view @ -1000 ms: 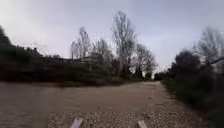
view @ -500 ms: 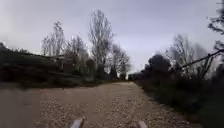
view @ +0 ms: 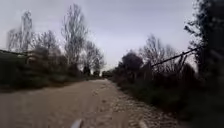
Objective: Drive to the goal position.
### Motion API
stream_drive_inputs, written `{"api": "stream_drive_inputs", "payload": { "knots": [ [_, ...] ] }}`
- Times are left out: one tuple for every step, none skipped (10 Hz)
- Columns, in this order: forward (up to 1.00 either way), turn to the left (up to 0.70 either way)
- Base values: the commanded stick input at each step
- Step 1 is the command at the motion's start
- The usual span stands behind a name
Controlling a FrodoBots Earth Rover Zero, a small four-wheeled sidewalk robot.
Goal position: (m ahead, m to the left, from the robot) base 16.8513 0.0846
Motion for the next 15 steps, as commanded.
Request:
{"api": "stream_drive_inputs", "payload": {
  "knots": [
    [0.7, 0.0],
    [0.7, 0.0],
    [0.7, 0.0],
    [0.7, 0.0],
    [0.7, 0.0],
    [0.66, 0.0],
    [0.57, 0.0],
    [0.55, 0.0],
    [0.54, 0.0],
    [0.55, 0.0],
    [0.61, 0.0],
    [0.68, 0.0],
    [0.69, 0.0],
    [0.69, 0.0],
    [0.69, 0.0]
  ]
}}
